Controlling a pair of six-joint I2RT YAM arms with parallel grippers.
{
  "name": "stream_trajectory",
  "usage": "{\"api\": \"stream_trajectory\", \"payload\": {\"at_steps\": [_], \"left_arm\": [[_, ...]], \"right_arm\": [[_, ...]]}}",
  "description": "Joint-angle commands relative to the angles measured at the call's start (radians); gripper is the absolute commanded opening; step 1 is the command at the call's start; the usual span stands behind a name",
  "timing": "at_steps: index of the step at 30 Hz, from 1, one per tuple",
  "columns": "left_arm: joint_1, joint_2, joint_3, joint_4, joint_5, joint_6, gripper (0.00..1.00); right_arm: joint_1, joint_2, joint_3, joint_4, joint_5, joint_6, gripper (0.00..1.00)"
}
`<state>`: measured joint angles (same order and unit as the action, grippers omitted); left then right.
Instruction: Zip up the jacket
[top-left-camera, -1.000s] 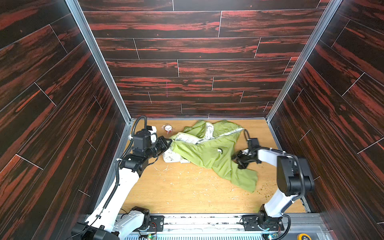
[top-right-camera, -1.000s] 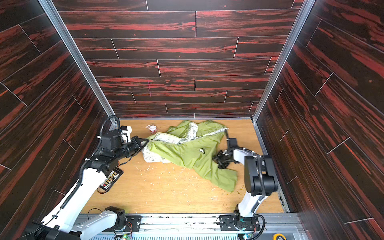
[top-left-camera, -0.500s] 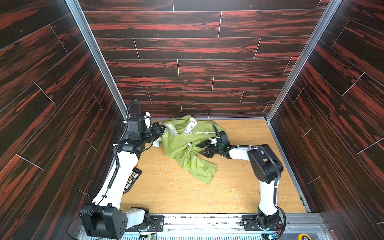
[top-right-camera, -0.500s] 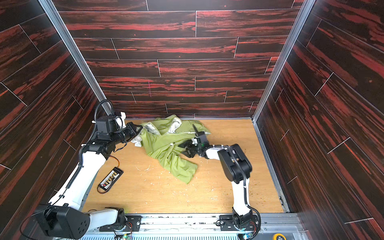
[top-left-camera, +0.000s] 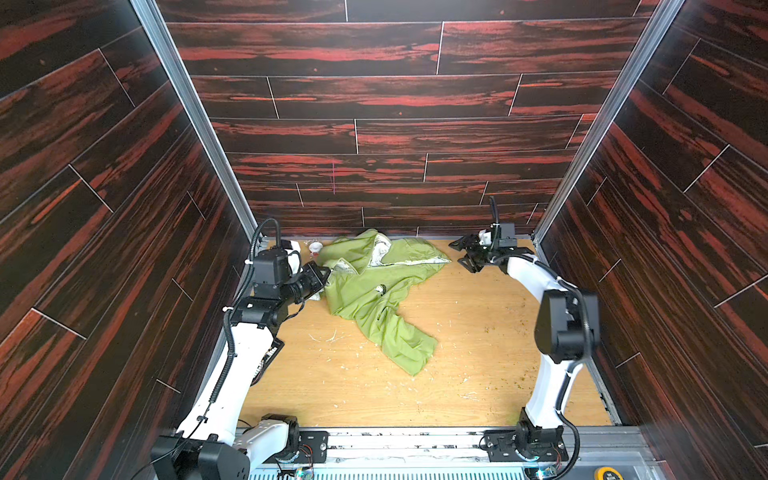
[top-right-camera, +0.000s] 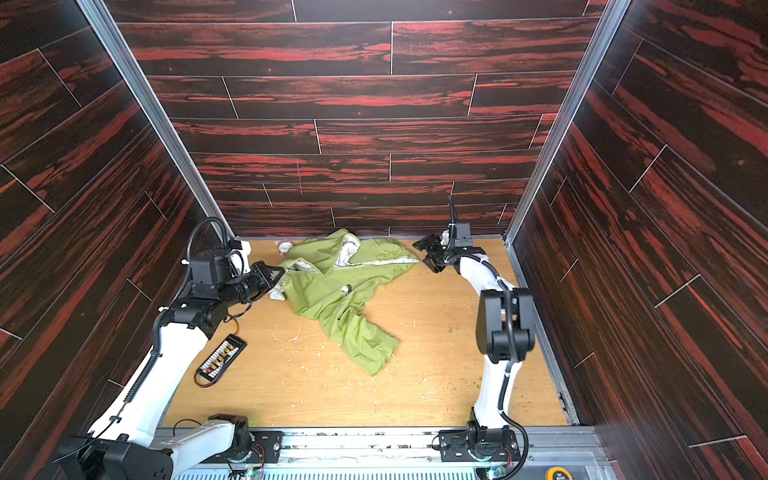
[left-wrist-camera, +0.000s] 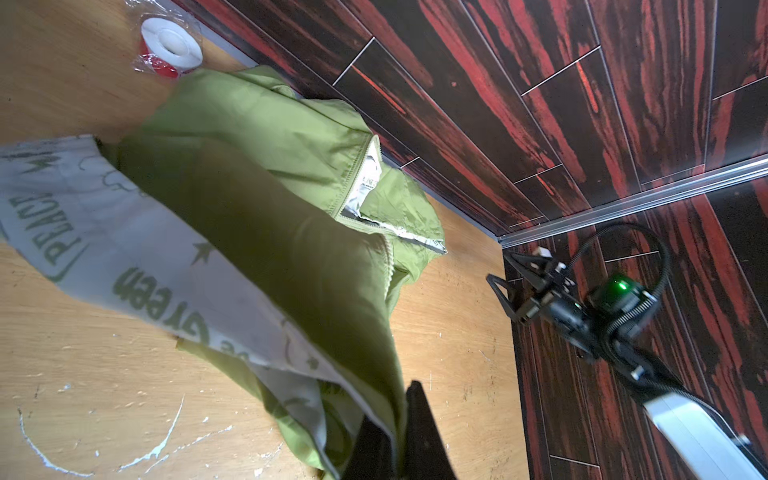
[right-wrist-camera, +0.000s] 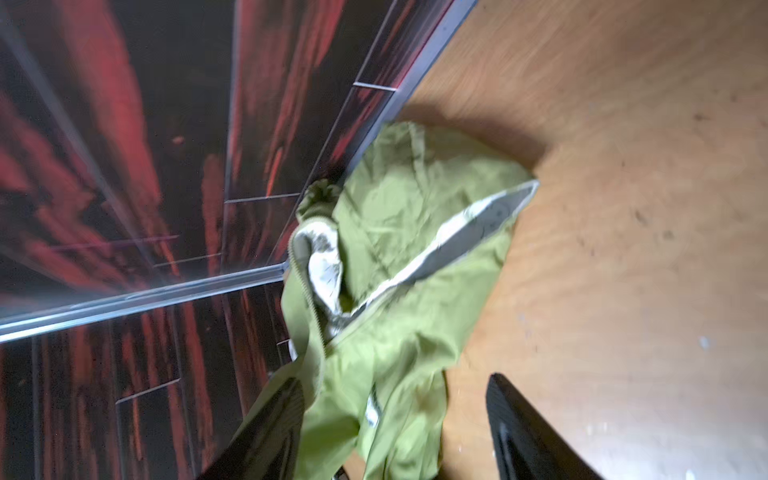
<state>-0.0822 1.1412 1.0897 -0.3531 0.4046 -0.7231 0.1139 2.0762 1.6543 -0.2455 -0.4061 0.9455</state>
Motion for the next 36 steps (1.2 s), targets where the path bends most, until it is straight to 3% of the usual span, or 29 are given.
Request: {"api": "stream_trajectory", "payload": {"at_steps": [1,7,22,25,31,36], "left_arm": [[0.002,-0.035,-0.016,-0.007,0.011,-0.001,0.0],[0.002,-0.032,-0.026,-0.007,0.022,-0.011,0.0],[0.002,-0.011,-0.007,-0.026,0.028,-0.007,0.0],[0.002,-0.005,-0.006,-0.026,0.023,-0.006,0.0],[0.002,0.004,-0.004,-0.02,0.001,0.0,0.0],[0.005,0.021,-0.004,-0.012,-0.033,0.017,0.0]], "right_arm": [[0.006,0.139,0.116,-0.153,0.029,-0.031,0.72],[0.004,0.306,0.344,-0.279,0.147,-0.038,0.71],[0.011,0.618,0.712,-0.289,0.067,0.132,0.67],[0.019,0.663,0.747,-0.228,-0.003,0.181,0.5],[0.018,0.656,0.729,-0.079,-0.081,0.234,0.0],[-0.01,0.571,0.728,-0.001,-0.145,0.234,0.0]]}}
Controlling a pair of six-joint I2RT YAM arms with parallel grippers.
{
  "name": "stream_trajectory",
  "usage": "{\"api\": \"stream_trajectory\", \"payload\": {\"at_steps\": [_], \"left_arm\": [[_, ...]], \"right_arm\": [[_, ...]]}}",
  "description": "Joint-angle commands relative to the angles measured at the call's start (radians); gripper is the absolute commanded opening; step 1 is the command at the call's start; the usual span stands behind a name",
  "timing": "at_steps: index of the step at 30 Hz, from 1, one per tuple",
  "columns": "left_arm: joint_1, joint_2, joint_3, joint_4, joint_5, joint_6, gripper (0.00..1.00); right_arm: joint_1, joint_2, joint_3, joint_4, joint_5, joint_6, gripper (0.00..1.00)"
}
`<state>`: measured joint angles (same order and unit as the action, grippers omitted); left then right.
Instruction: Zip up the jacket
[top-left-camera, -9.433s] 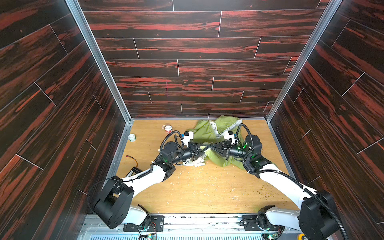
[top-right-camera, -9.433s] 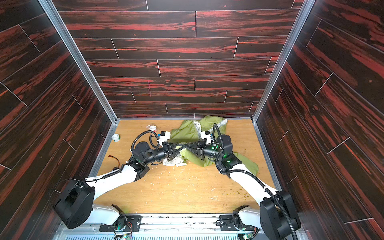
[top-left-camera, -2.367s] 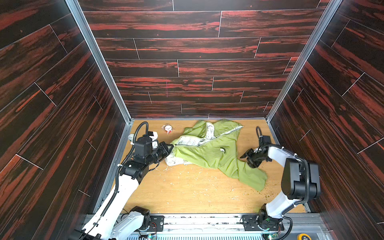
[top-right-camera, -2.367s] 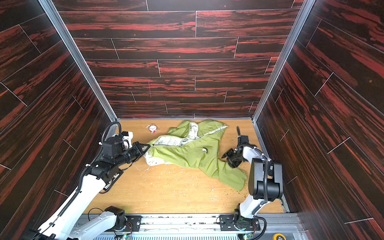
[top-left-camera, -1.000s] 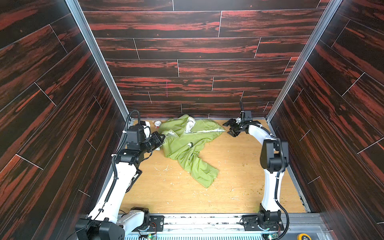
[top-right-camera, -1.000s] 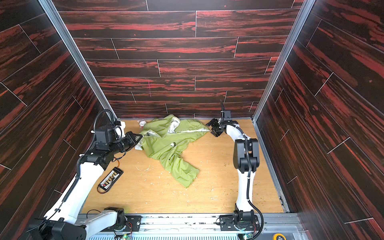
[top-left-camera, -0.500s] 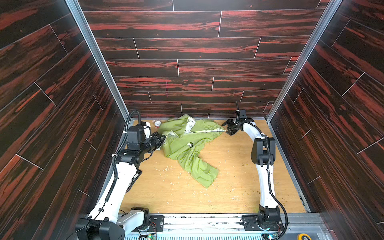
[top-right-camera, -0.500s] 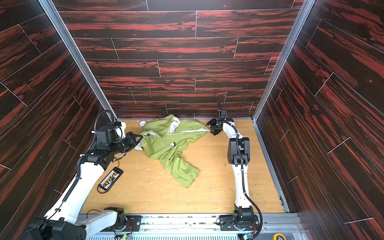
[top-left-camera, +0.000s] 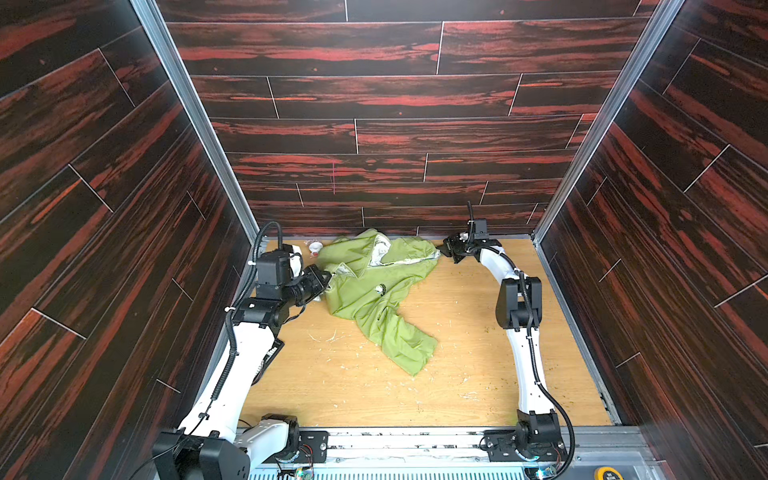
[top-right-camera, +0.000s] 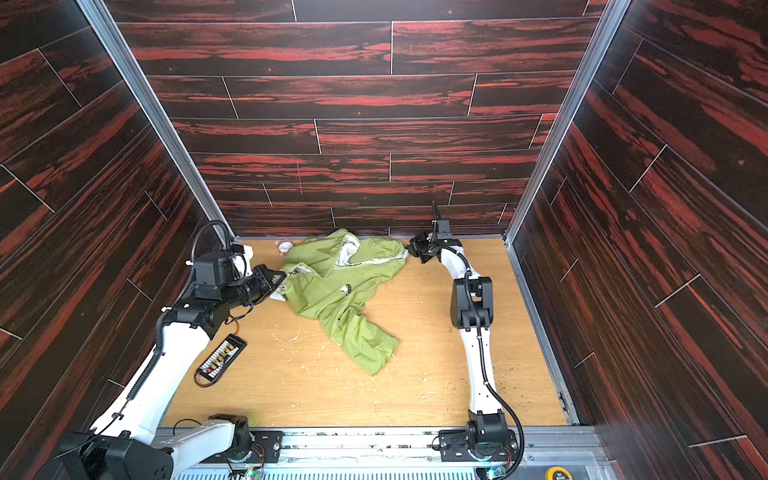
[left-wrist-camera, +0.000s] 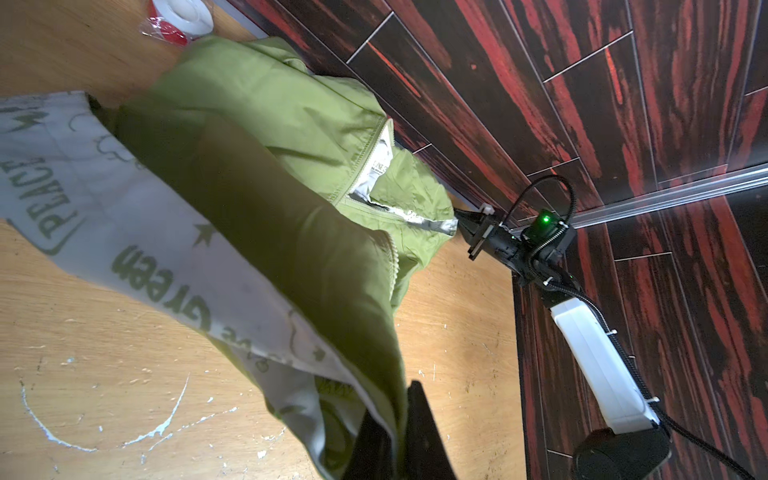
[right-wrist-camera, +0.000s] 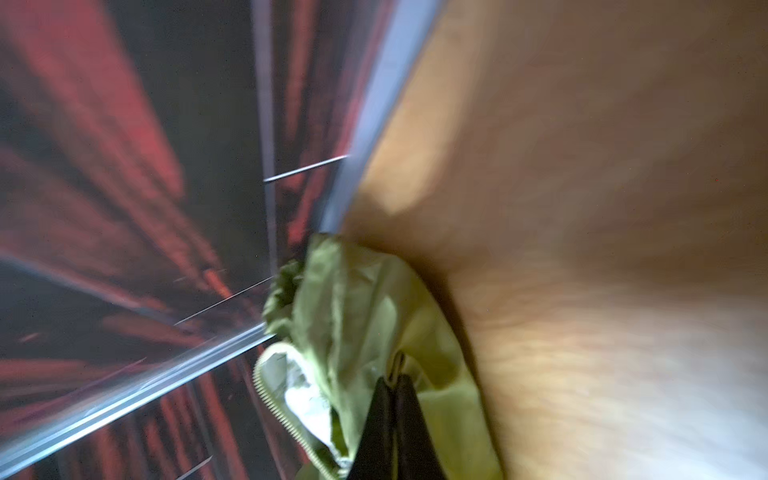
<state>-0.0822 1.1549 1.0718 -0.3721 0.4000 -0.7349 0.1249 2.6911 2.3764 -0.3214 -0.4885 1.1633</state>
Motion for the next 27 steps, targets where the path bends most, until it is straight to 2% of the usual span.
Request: {"api": "stream_trajectory", "payload": {"at_steps": [1,6,12,16,19,23,27], "left_arm": [[0.006,0.013,0.016,0.007,-0.036,0.035,0.0],[0.036,0.053,0.038,0.004,-0.089,0.085,0.0],[0.127,0.142,0.106,0.054,-0.135,0.093,0.0],[0.15,0.21,0.185,0.066,-0.13,0.109,0.0],[0.154,0.239,0.229,0.105,-0.122,0.1,0.0],[0.154,0.336,0.38,0.117,-0.131,0.1,0.0],[0.156,0.471,0.597,0.159,-0.136,0.077,0.0]], "right_arm": [[-0.027,-0.06,0.01,0.083,-0.075,0.016,0.0],[-0.079,-0.13,0.107,0.02,-0.138,0.002,0.0],[-0.144,-0.242,0.198,-0.037,-0.172,-0.01,0.0],[-0.183,-0.311,0.208,-0.076,-0.185,-0.004,0.0],[-0.191,-0.358,0.229,-0.114,-0.172,-0.044,0.0],[-0.201,-0.382,0.295,-0.131,-0.195,-0.047,0.0],[-0.224,-0.411,0.338,-0.018,-0.228,-0.007,0.0]]}}
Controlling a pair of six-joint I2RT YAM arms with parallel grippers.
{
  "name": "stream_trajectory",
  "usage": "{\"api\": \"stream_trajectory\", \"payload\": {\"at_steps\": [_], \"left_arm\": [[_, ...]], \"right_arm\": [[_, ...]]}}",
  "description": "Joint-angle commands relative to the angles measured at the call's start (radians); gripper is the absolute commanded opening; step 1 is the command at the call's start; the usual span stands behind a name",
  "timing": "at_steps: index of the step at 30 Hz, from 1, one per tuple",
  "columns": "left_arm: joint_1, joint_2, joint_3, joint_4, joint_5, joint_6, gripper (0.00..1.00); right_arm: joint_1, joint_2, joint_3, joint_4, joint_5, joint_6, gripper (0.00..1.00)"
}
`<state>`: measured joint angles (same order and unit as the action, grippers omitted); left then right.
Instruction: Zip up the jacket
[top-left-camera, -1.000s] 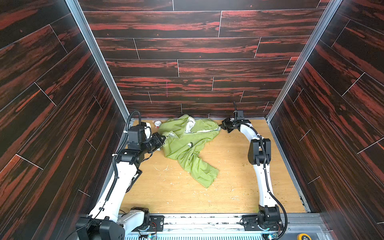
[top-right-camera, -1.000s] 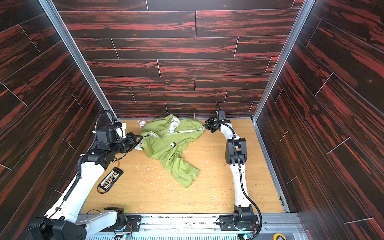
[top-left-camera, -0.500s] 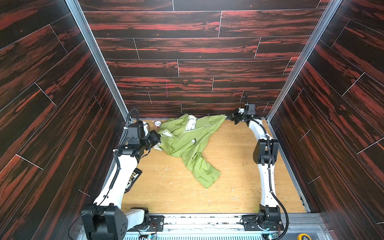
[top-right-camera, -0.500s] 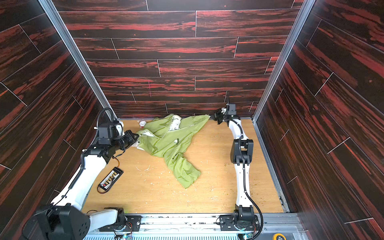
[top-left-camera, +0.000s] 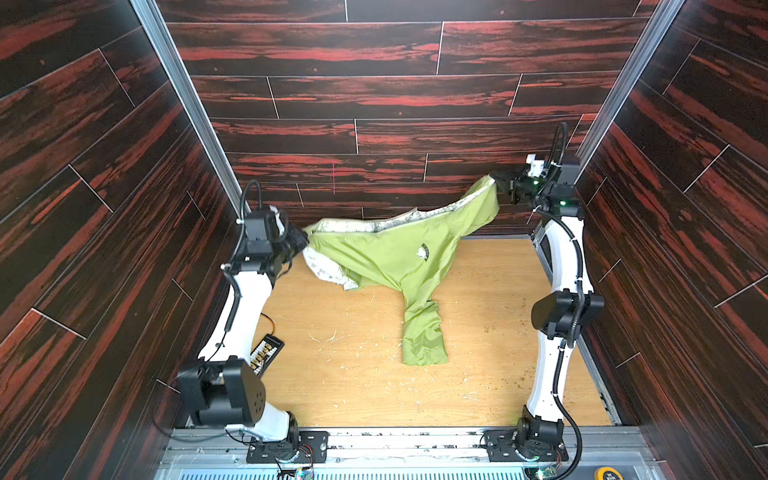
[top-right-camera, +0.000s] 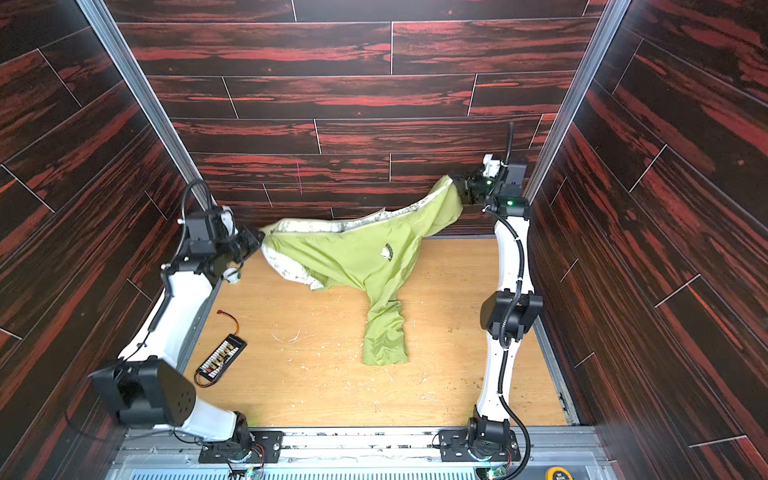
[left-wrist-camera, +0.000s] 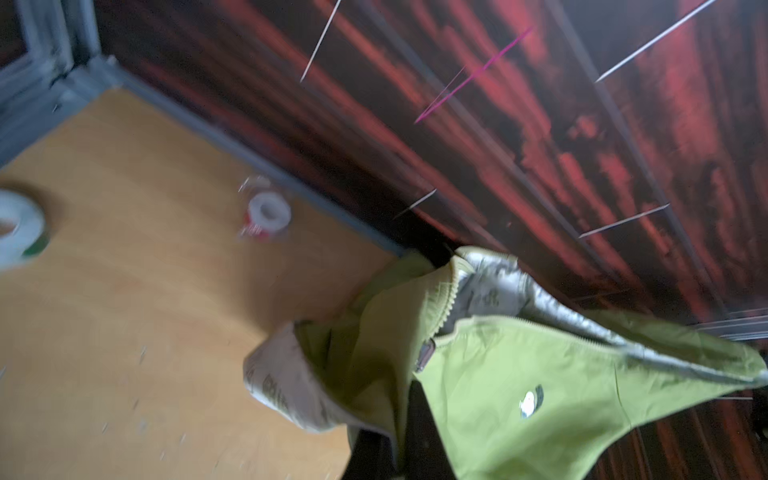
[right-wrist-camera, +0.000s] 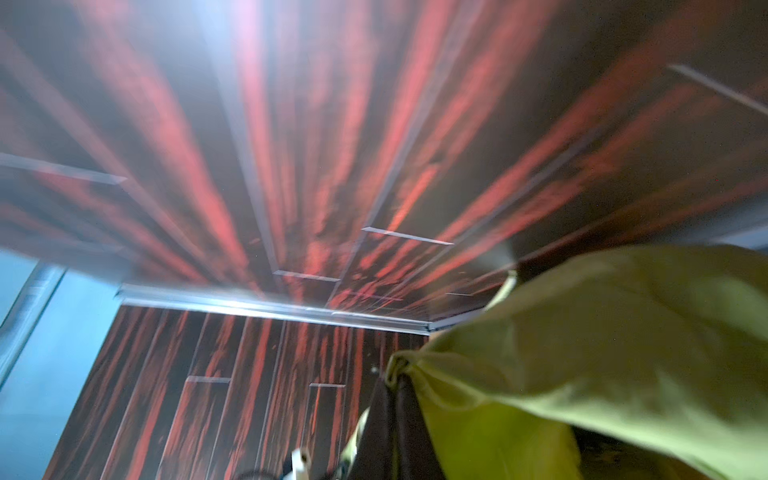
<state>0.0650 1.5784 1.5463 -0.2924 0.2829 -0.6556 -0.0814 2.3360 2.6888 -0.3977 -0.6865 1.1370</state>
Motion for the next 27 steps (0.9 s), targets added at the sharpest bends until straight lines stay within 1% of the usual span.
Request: {"api": "stream_trajectory", "payload": {"at_steps": [1,4,6,8,9,10,12,13,14,15,16,18,19,21,22,24,25,26,27], "left_arm": [[0.009,0.096,0.207,0.071,-0.015,-0.011,0.0],[0.008,0.238,0.446,0.048,0.024,-0.023,0.0],[0.008,0.287,0.545,0.052,0.03,-0.043,0.0],[0.008,0.316,0.617,0.051,0.054,-0.06,0.0],[0.008,0.314,0.624,0.051,0.075,-0.067,0.0],[0.007,0.293,0.601,0.049,0.109,-0.07,0.0],[-0.008,0.216,0.477,0.07,0.147,-0.077,0.0],[-0.021,0.163,0.385,0.088,0.165,-0.072,0.0],[-0.037,0.106,0.301,0.098,0.176,-0.064,0.0],[-0.061,0.047,0.199,0.103,0.181,-0.048,0.0],[-0.085,-0.009,0.092,0.095,0.189,-0.025,0.0],[-0.141,-0.117,-0.091,0.056,0.178,0.02,0.0],[-0.162,-0.176,-0.2,0.035,0.167,0.033,0.0],[-0.176,-0.285,-0.395,0.027,0.14,0.015,0.0],[-0.177,-0.344,-0.492,0.028,0.121,-0.001,0.0],[-0.176,-0.445,-0.63,-0.019,0.058,0.009,0.0],[-0.175,-0.49,-0.682,-0.058,0.015,0.025,0.0],[-0.175,-0.523,-0.718,-0.096,-0.02,0.039,0.0],[-0.172,-0.552,-0.747,-0.14,-0.058,0.047,0.0]], "right_arm": [[-0.031,-0.066,0.023,0.103,-0.039,0.046,0.0],[-0.086,-0.089,0.027,0.236,-0.058,0.12,0.0],[-0.117,-0.11,0.027,0.297,-0.076,0.137,0.0],[-0.14,-0.141,0.024,0.299,-0.114,0.111,0.0],[-0.144,-0.158,0.023,0.267,-0.138,0.072,0.0],[-0.143,-0.183,0.022,0.186,-0.161,-0.003,0.0],[-0.118,-0.255,-0.018,-0.044,-0.178,-0.219,0.0],[-0.093,-0.309,-0.084,-0.166,-0.158,-0.35,0.0],[-0.065,-0.379,-0.186,-0.243,-0.128,-0.451,0.0],[-0.037,-0.469,-0.349,-0.284,-0.08,-0.534,0.0],[-0.02,-0.577,-0.559,-0.262,-0.036,-0.569,0.0],[-0.023,-0.764,-0.938,-0.18,0.042,-0.544,0.0],[-0.028,-0.847,-1.099,-0.167,0.082,-0.535,0.0],[-0.029,-0.975,-1.339,-0.168,0.166,-0.507,0.0],[-0.031,-1.028,-1.453,-0.165,0.18,-0.498,0.0],[-0.033,-1.091,-1.578,-0.213,0.258,-0.487,0.01],[-0.04,-1.105,-1.617,-0.256,0.302,-0.488,0.08],[-0.045,-1.11,-1.632,-0.303,0.373,-0.489,0.17],[-0.052,-1.109,-1.64,-0.358,0.452,-0.483,0.32]]}}
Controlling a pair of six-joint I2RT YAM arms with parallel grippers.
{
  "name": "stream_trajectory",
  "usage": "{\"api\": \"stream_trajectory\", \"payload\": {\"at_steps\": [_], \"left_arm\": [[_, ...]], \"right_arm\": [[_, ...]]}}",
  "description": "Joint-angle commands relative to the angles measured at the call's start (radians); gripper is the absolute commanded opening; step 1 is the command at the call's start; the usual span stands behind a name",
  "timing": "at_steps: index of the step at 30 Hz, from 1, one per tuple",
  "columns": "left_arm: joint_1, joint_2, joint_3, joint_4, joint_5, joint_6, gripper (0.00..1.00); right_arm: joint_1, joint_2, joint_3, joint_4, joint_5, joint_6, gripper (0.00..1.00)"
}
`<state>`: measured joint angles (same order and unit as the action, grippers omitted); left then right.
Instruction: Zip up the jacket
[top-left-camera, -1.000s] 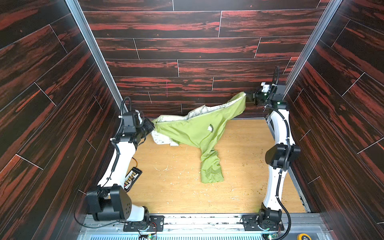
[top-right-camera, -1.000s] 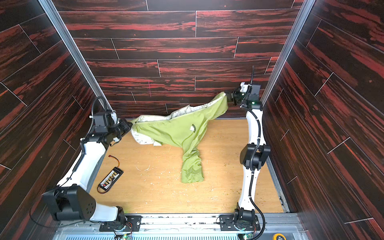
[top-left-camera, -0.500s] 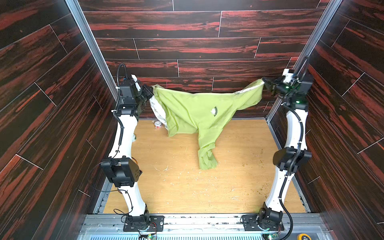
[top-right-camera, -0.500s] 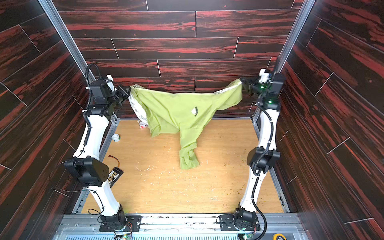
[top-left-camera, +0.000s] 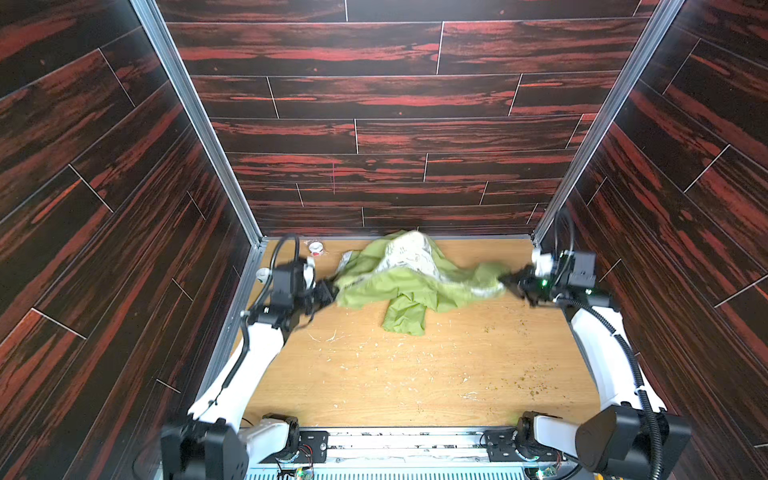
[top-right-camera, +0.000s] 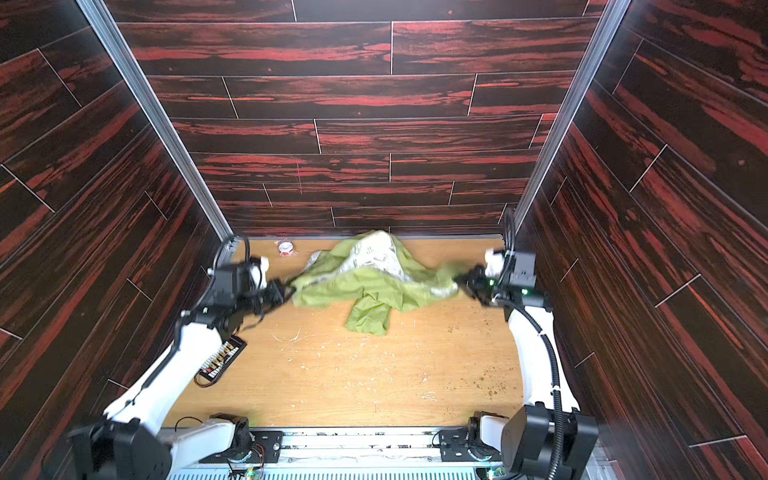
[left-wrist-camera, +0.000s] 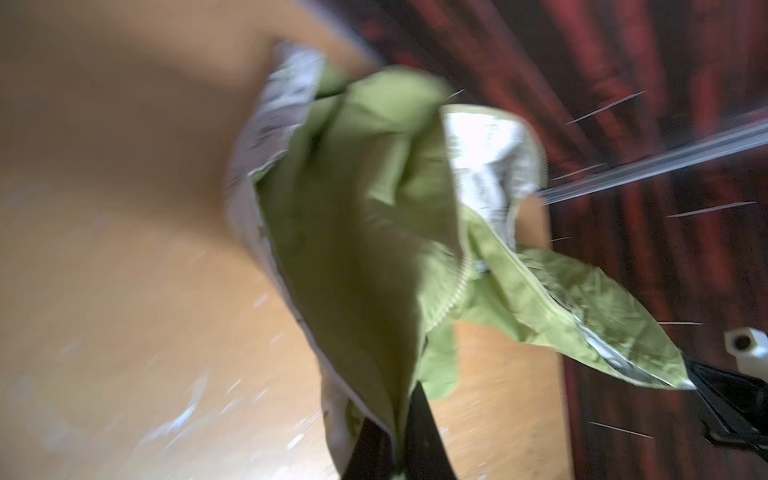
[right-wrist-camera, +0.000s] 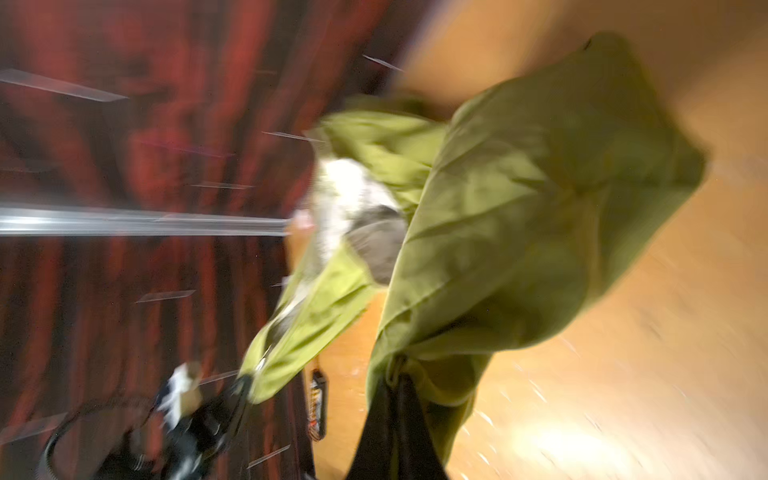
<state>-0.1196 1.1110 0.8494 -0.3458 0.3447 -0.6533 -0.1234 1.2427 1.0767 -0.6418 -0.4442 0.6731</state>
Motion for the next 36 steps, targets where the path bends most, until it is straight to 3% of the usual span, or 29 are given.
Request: {"api": "stream_trajectory", "payload": {"at_steps": [1,4,10,14,18,21,28,32,36], "left_arm": [[0.017,-0.108,-0.072,-0.115,-0.139,0.049,0.0],[0.026,-0.135,-0.108,-0.134,-0.153,0.045,0.0],[0.031,-0.112,-0.089,-0.133,-0.183,0.04,0.0],[0.037,-0.081,-0.061,-0.122,-0.178,0.052,0.0],[0.04,-0.048,-0.022,-0.121,-0.168,0.06,0.0],[0.043,-0.034,-0.007,-0.112,-0.159,0.065,0.0],[0.05,-0.005,0.006,-0.112,-0.142,0.072,0.0],[0.051,0.0,0.009,-0.113,-0.14,0.071,0.0],[0.051,0.001,0.007,-0.123,-0.139,0.073,0.0]], "right_arm": [[-0.021,-0.013,-0.029,-0.151,0.246,-0.017,0.41],[-0.03,-0.009,-0.005,-0.168,0.263,-0.015,0.51],[0.026,0.06,0.142,-0.112,0.225,-0.037,0.56],[0.167,0.28,0.285,-0.149,0.194,-0.145,0.57],[0.369,0.464,0.402,-0.166,0.315,-0.265,0.58],[0.454,0.578,0.479,-0.162,0.364,-0.305,0.58],[0.505,0.787,0.671,-0.181,0.449,-0.318,0.57],[0.506,0.888,0.778,-0.225,0.536,-0.305,0.54],[0.505,0.965,0.881,-0.239,0.551,-0.316,0.46]]}}
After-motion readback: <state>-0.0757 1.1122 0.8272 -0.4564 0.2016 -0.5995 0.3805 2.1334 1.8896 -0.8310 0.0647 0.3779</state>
